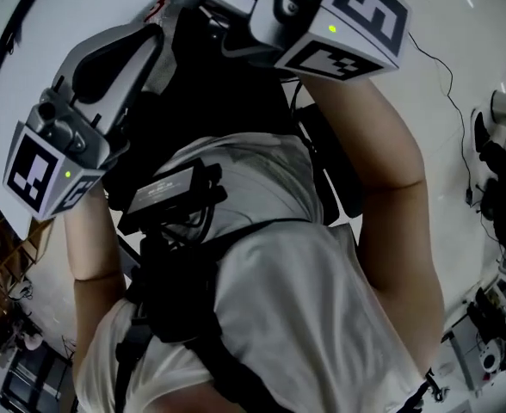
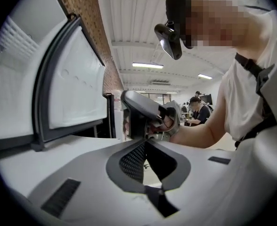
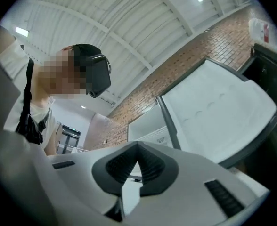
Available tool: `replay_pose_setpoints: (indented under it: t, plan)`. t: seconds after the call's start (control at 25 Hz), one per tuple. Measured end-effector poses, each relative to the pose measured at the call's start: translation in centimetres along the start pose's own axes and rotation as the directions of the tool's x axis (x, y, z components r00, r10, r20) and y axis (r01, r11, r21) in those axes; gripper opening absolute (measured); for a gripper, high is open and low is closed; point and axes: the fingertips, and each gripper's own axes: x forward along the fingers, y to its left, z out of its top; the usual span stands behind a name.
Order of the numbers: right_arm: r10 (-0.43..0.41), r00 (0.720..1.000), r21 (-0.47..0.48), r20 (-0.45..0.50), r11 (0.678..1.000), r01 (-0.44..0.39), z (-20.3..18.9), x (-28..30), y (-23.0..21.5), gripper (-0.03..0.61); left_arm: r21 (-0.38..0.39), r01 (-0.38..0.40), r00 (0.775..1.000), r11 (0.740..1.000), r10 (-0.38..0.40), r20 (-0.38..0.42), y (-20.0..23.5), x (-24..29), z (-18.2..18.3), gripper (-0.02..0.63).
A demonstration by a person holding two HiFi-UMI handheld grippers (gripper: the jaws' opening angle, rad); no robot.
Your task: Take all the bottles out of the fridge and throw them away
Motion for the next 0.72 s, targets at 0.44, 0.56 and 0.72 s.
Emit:
replay_pose_setpoints:
  t: [0.44, 0.56, 0.72]
  plan:
    - [0.137, 0.957, -0.097, -0.256, 0.981, -0.167, -8.3, 14.7, 4.0, 0.000, -0.031, -0.371, 0.927, 0.928, 0.372, 0.041, 9.1, -16.7, 0.0, 0.011]
    - [0.144, 0.942, -0.047, -0.302, 0.985, -0.166, -10.0, 14.7, 3.2, 0.000, -0.047, -0.436, 0.898, 0.899, 0.438, 0.037, 9.6, -17.4, -0.8, 0.011]
    - [0.171, 0.911, -0.077, -0.374, 0.974, -0.214, -11.2, 14.7, 3.2, 0.000, -0.067, -0.497, 0.866, 0.865, 0.500, 0.028, 10.2, -18.4, -1.5, 0.011]
